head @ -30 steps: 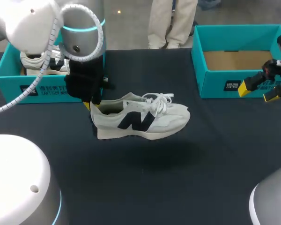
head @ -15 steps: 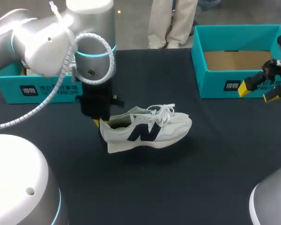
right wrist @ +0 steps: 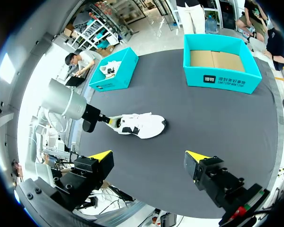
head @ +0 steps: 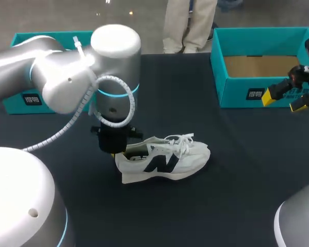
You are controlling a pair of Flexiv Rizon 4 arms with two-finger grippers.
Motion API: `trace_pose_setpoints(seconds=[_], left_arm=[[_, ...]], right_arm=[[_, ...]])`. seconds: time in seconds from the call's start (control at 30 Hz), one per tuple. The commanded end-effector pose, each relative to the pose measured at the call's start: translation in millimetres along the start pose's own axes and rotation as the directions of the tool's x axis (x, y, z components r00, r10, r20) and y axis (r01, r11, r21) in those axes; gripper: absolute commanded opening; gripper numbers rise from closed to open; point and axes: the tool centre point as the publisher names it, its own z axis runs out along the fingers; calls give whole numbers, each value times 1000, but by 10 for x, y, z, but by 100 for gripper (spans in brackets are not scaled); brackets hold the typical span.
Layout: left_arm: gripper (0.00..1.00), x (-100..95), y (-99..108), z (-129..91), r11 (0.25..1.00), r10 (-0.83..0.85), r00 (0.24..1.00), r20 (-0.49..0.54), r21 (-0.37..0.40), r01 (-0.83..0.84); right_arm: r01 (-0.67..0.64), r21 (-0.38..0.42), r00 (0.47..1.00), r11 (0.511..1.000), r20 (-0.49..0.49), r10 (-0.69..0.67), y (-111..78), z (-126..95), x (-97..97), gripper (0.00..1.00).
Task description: Take the shoe out of the shoebox, open the shoe tongue, remove and reinsert the insole, then place the shoe into the shoebox
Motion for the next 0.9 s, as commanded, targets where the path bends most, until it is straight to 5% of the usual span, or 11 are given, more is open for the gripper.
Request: trace_pose_setpoints(seconds=[0.03,0.27,0.33,0.37,0.63,0.9], left_arm=[[0,-54,-2,100,1000,-7,1000,-11,-1,7],[4,-31,25,142,1000,-30,999,-25,-1,30],[88,-22,30,131,999,-35,999,-27,-2,35],[100,-13,31,111,999,-39,999,-26,-7,39],[100,212,-15,-259,996,-86,994,69,-28,88],[100,895,-79,-607,961,-272,926,261,117,249]], right_arm=[[-1,5,1000,1000,1,1,28,11,0,100],[-1,5,1000,1000,1,1,28,11,0,100],[-1,5,1000,1000,1,1,28,11,0,100],[-1,5,1000,1000,1,1,28,11,0,100],[-1,5,1000,1000,1,1,28,11,0,100],[-1,5,1000,1000,1,1,28,11,0,100]])
